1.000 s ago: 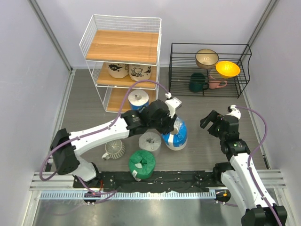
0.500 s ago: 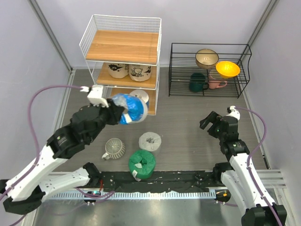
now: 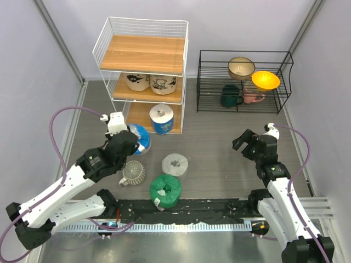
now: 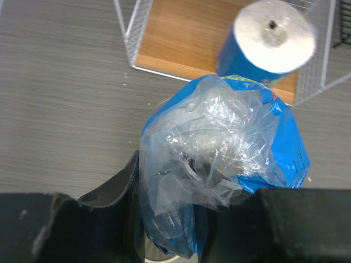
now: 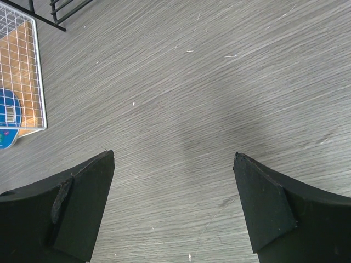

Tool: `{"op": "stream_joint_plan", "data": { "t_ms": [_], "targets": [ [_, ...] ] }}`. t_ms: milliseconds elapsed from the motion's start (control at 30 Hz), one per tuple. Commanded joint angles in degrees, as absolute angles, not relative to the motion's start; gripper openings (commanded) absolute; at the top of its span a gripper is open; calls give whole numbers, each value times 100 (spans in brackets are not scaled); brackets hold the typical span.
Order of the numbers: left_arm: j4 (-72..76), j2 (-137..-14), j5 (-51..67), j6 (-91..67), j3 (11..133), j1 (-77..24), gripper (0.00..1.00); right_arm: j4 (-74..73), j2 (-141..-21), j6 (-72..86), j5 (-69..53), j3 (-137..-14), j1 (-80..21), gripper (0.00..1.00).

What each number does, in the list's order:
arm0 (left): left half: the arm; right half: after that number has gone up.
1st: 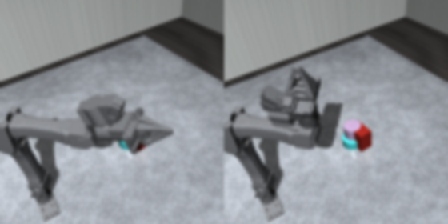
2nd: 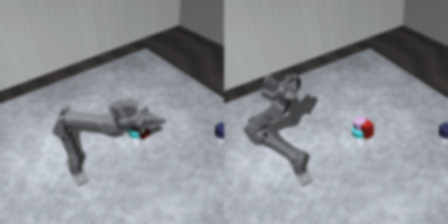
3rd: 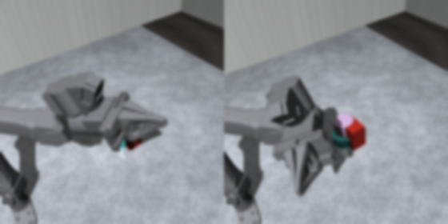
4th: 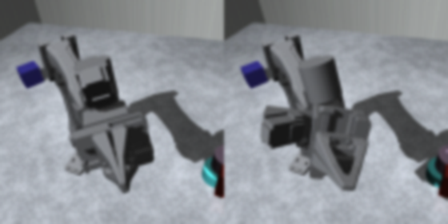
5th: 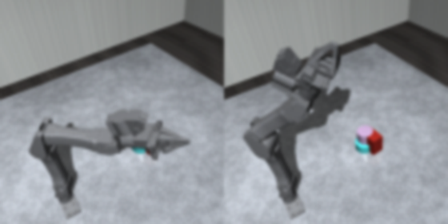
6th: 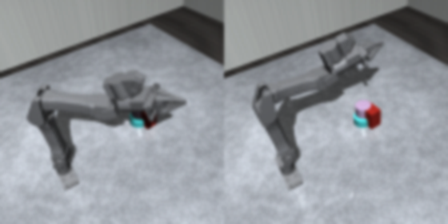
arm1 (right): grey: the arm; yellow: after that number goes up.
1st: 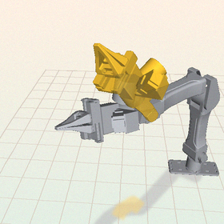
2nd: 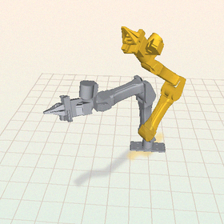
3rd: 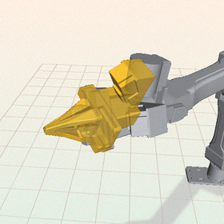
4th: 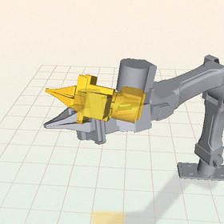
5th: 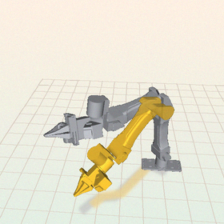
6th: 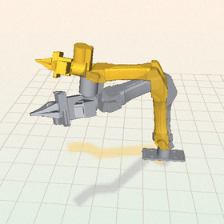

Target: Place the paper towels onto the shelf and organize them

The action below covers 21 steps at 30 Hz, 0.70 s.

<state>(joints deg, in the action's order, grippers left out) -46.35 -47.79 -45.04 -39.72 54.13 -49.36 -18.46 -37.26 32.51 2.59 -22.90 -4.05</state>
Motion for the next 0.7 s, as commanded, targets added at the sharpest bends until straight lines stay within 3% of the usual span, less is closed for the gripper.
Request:
{"op": "stream_joint_plan", "data": {
  "t_ms": [0,333,667],
  "targets": [
    [-3771,-4790,-5081,-4315,5327,-4615,0,-1670,-3665,3296,237,-2329,-431,96],
    [-2093,-5290,-4009,-4447,4623,-3349,0,-1644,-3762,3252,281,-2329,-439,96],
    [-1310,-6178,-4025,-4325,4869,-2786,0,-1547,-3972,3173,351,-2355,-431,96]
  ]
}}
